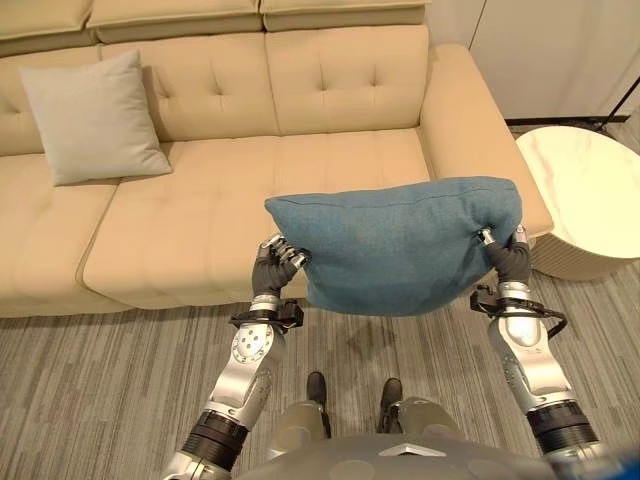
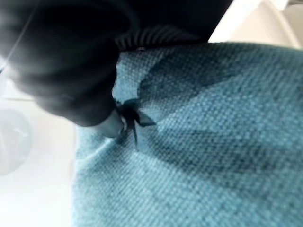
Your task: Pick up all the scattered cushions and arrange them neatly on the sofa.
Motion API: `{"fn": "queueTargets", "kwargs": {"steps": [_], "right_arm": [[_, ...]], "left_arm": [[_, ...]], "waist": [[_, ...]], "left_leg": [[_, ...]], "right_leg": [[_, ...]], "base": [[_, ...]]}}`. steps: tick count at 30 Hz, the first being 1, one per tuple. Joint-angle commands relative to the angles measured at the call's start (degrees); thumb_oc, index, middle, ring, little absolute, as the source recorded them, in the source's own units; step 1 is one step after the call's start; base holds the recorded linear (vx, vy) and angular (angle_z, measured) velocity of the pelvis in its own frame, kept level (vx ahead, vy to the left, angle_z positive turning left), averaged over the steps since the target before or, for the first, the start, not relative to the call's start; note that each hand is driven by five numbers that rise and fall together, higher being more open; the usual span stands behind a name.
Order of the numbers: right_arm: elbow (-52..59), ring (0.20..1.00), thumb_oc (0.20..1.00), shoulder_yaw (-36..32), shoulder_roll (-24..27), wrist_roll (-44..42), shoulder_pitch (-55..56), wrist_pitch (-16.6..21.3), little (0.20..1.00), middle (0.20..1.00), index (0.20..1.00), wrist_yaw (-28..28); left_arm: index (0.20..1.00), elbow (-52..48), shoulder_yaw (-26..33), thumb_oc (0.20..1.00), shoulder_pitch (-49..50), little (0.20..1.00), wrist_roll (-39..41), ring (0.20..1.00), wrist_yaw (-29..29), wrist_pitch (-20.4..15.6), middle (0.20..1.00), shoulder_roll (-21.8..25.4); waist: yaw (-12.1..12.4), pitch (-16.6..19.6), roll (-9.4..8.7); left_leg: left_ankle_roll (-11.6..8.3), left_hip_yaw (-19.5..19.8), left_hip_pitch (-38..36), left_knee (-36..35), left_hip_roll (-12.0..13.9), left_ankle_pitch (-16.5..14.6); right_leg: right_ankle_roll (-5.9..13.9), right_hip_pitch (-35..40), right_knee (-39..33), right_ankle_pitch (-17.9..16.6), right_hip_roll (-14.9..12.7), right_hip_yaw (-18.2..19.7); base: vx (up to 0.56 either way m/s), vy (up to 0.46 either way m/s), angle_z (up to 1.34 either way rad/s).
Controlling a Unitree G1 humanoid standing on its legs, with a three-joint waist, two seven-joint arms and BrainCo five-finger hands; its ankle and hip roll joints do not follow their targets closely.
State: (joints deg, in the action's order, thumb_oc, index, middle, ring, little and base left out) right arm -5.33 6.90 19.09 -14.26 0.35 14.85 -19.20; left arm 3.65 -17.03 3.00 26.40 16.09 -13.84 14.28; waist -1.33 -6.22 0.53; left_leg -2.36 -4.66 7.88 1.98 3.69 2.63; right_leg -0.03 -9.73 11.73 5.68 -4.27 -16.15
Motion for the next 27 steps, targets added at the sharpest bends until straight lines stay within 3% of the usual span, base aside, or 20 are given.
{"fn": "queueTargets", "kwargs": {"steps": [1,4,7,9,10,11,14,18,20,22,24,27], "right_arm": [[7.84,0.200,0.200,-0.69,-1.14,3.07,-3.16,3.85,0.200,0.200,0.200,2.37],[8.09,0.200,0.200,-0.45,-1.55,3.57,-3.02,3.55,0.200,0.200,0.200,2.40],[9.17,0.200,0.200,0.04,-2.37,4.73,-3.73,3.36,0.200,0.200,0.200,3.35],[9.28,0.200,0.200,0.60,-2.68,5.22,-4.07,3.32,0.200,0.200,0.200,3.58],[9.43,0.200,0.200,0.76,-2.82,5.43,-4.14,3.30,0.200,0.200,0.200,3.63],[9.20,0.200,0.200,0.58,-2.14,7.00,-3.67,3.44,0.200,0.200,0.200,3.29],[8.63,0.200,0.200,0.41,-1.92,6.60,-3.81,3.37,0.200,0.200,0.200,3.08],[8.20,0.200,0.200,-1.00,-1.08,6.43,-2.50,3.65,0.200,0.200,0.200,3.62],[8.48,0.200,0.200,-2.64,-0.05,5.74,-0.37,3.79,0.200,0.200,0.200,4.15],[8.62,0.200,0.200,-2.73,0.63,5.96,0.11,3.51,0.200,0.200,0.200,4.45],[8.53,0.200,0.200,-2.76,0.92,5.86,0.25,3.31,0.200,0.200,0.200,4.61],[8.33,0.200,0.200,-2.09,0.74,4.83,-1.02,3.08,0.200,0.200,0.200,4.08]], "left_arm": [[0.200,-3.97,1.94,0.200,-3.12,0.200,-0.69,0.200,-2.28,-3.76,0.200,2.20],[0.200,-4.34,2.15,0.200,-2.26,0.200,-0.55,0.200,-2.05,-3.46,0.200,2.66],[0.200,-5.43,2.13,0.200,-3.04,0.200,-1.11,0.200,-2.19,-3.22,0.200,4.29],[0.200,-5.62,1.99,0.200,-3.58,0.200,-1.44,0.200,-1.74,-3.40,0.200,4.65],[0.200,-5.52,1.84,0.200,-3.89,0.200,-1.34,0.200,-1.74,-3.40,0.200,4.49],[0.200,-5.31,0.98,0.200,-4.18,0.200,-1.51,0.200,-2.13,-3.61,0.200,3.55],[0.200,-4.86,0.60,0.200,-4.95,0.200,-1.47,0.200,-2.40,-4.00,0.200,3.16],[0.200,-4.56,0.58,0.200,-5.05,0.200,-0.50,0.200,-3.76,-4.40,0.200,2.20],[0.200,-4.12,0.14,0.200,-4.89,0.200,-0.01,0.200,-4.90,-4.11,0.200,1.71],[0.200,-3.88,0.11,0.200,-4.68,0.200,0.37,0.200,-5.29,-3.86,0.200,1.59],[0.200,-3.85,0.13,0.200,-4.29,0.200,0.09,0.200,-5.40,-3.47,0.200,1.88],[0.200,-4.66,0.64,0.200,-4.66,0.200,-0.74,0.200,-4.67,-2.88,0.200,2.45]], "waist": [[0.43,2.74,-4.80],[1.05,2.92,-5.07],[1.32,2.20,-4.51],[0.99,1.43,-4.08],[0.85,1.25,-3.95],[-0.84,1.00,-4.04],[-1.70,0.72,-3.86],[-2.33,1.69,-4.39],[-3.41,1.78,-5.41],[-3.57,1.51,-5.53],[-3.13,1.37,-5.78],[-1.20,1.75,-5.56]], "left_leg": [[-2.17,0.86,0.84,1.02,-1.26,-3.38],[-1.39,-0.16,-1.56,-0.22,-1.66,-4.21],[1.04,-1.11,-3.01,-1.41,-2.31,-5.10],[1.71,-1.05,-3.47,-1.50,-2.37,-5.44],[1.83,-1.02,-3.54,-1.51,-2.41,-5.52],[2.21,0.56,-3.61,-1.74,-3.89,-5.61],[2.40,2.45,-3.53,-1.83,-4.79,-5.64],[1.17,4.00,-3.93,0.48,-5.63,-7.86],[-0.55,3.98,-1.45,9.56,-5.34,-10.16],[-1.03,3.57,0.84,13.57,-4.68,-10.37],[-0.98,3.28,2.65,12.99,-4.06,-9.62],[-1.49,5.38,8.01,4.64,-3.87,-3.21]], "right_leg": [[7.43,9.63,-12.86,-2.33,-1.06,3.32],[8.02,10.61,-12.32,-2.01,-1.77,4.73],[9.39,6.30,-1.72,-1.36,-3.54,7.03],[9.86,3.12,2.86,-1.85,-3.28,7.81],[9.78,1.66,3.99,-1.70,-2.74,8.58],[8.19,-0.44,-1.05,-1.46,1.68,14.98],[8.23,-2.78,-2.68,-3.06,3.44,18.50],[7.01,1.01,-7.11,-3.47,2.61,17.23],[5.81,4.33,-8.34,-2.76,1.84,15.43],[5.30,5.70,-8.96,-2.27,1.54,14.58],[5.30,6.75,-9.78,-2.06,1.16,14.05],[5.18,9.42,-11.61,-0.45,2.55,14.87]], "base": [[0.21,0.146,-0.38],[0.19,0.185,-0.37],[0.12,0.216,-0.26],[0.04,0.121,-0.17],[0.16,0.107,-0.23],[0.16,0.035,-0.10],[0.11,-0.035,0.45],[0.19,-0.159,0.48],[0.21,-0.244,0.88],[0.10,-0.094,0.94],[0.12,-0.026,0.23],[0.28,0.051,0.12]]}}
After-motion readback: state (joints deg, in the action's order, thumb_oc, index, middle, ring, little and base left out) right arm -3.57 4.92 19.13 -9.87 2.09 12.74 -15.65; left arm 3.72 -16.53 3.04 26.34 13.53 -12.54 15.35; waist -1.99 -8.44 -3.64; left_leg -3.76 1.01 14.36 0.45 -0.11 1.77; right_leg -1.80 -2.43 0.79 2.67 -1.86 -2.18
